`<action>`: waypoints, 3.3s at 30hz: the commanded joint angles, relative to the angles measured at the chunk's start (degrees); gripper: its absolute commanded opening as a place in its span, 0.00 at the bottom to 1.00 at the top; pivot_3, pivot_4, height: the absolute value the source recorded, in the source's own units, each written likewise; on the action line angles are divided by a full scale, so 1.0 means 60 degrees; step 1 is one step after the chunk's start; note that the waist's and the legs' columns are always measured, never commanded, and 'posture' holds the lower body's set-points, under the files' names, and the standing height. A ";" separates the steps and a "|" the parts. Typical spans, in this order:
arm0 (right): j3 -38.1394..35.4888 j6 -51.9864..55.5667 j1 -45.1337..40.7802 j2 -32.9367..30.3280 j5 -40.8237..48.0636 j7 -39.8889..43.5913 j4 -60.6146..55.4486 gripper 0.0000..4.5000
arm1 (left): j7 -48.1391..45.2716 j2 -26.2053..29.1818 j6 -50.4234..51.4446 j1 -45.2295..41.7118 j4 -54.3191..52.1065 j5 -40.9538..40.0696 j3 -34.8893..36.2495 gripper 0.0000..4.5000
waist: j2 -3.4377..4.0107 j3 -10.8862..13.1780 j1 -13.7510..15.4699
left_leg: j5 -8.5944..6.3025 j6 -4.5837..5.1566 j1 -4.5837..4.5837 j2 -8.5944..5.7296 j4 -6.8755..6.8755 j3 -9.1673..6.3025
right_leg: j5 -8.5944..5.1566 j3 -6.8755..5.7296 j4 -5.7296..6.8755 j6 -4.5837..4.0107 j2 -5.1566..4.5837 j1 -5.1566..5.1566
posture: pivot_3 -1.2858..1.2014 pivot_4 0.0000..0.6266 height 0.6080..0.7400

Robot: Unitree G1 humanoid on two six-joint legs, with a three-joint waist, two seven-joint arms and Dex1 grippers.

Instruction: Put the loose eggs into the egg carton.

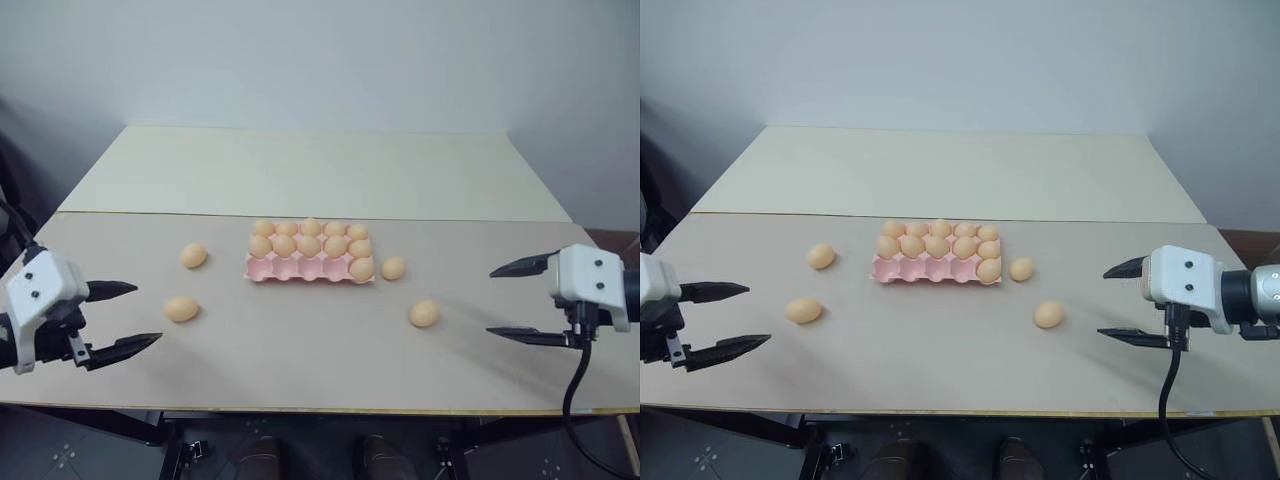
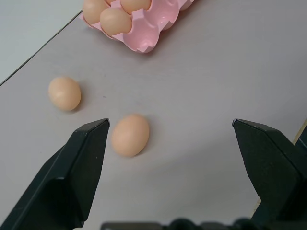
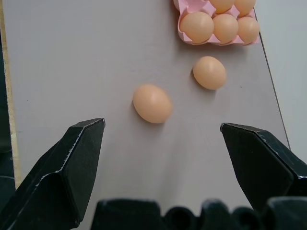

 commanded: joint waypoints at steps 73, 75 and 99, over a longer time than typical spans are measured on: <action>0.6596 -0.3424 -0.7185 0.7202 -0.4960 -0.3891 0.6063 0.57 | 0.0681 -0.0172 0.0010 -0.0383 -0.0535 0.0065 -0.0837 1.00 | -0.0015 -0.0008 -0.0244 | -0.0002 0.0000 0.0011 0.0024 -0.0002 0.0063 | 0.0090 0.0062 -0.0009 0.0022 0.0052 -0.0017 | 0.52 0.24 1.00; 0.6628 -0.3388 -0.7202 0.7200 -0.4959 -0.3774 0.6054 0.70 | 0.0699 -0.0187 0.0020 -0.0352 -0.0553 0.0066 -0.0838 1.00 | -0.0015 -0.0008 -0.0253 | -0.0001 0.0000 0.0019 0.0029 -0.0002 0.0062 | 0.0089 0.0062 0.0000 0.0019 0.0057 -0.0017 | 0.52 0.24 1.00; 0.3137 -0.1297 -0.3734 0.2525 -0.1840 -0.1079 0.2494 1.00 | 0.0776 -0.0198 -0.0158 -0.0805 -0.0403 0.0053 -0.1363 1.00 | -0.0015 -0.0006 -0.0192 | -0.0002 0.0000 0.0025 0.0031 -0.0010 0.0070 | 0.0063 0.0063 -0.0013 -0.0029 0.0056 -0.0014 | 0.52 0.24 1.00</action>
